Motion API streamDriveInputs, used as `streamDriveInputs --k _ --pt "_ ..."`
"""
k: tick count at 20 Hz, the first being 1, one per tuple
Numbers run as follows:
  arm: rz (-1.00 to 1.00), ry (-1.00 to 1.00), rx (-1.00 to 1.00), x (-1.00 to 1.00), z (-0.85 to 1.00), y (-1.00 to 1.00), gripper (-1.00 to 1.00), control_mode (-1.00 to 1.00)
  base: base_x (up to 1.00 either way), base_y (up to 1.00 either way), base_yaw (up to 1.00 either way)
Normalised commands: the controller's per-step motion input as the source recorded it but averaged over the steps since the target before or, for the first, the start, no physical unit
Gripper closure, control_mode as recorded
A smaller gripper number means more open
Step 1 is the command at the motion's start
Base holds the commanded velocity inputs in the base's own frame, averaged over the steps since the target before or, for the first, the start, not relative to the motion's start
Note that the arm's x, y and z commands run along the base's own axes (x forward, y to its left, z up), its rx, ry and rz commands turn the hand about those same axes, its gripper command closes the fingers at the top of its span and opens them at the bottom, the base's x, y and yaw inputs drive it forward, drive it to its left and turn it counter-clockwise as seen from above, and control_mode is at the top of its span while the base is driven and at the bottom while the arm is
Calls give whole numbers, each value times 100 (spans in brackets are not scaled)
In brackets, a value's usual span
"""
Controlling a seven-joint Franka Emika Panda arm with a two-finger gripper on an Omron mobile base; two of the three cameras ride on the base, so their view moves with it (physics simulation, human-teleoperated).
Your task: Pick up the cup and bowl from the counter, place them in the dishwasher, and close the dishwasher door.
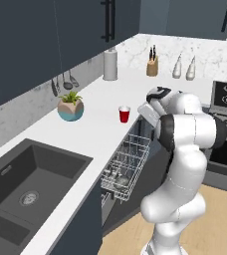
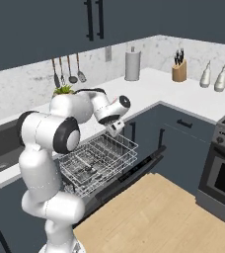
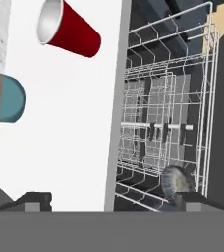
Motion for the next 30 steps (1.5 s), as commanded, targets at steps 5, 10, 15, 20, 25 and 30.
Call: streamDriveInputs --k 5,10,15,20,25,30 --pt "-17 24 19 88 5 1 -100 -100 0 0 0" --pt "-17 7 20 78 1 0 -100 -100 0 0 0" --pt "-13 0 8 51 -17 4 -100 -100 0 0 0" --pt "-2 0 0 27 -55 26 -100 -100 0 0 0" --pt "0 0 0 40 -9 14 -100 -100 0 0 0" --pt "0 0 0 36 -15 20 -100 -100 0 0 0"
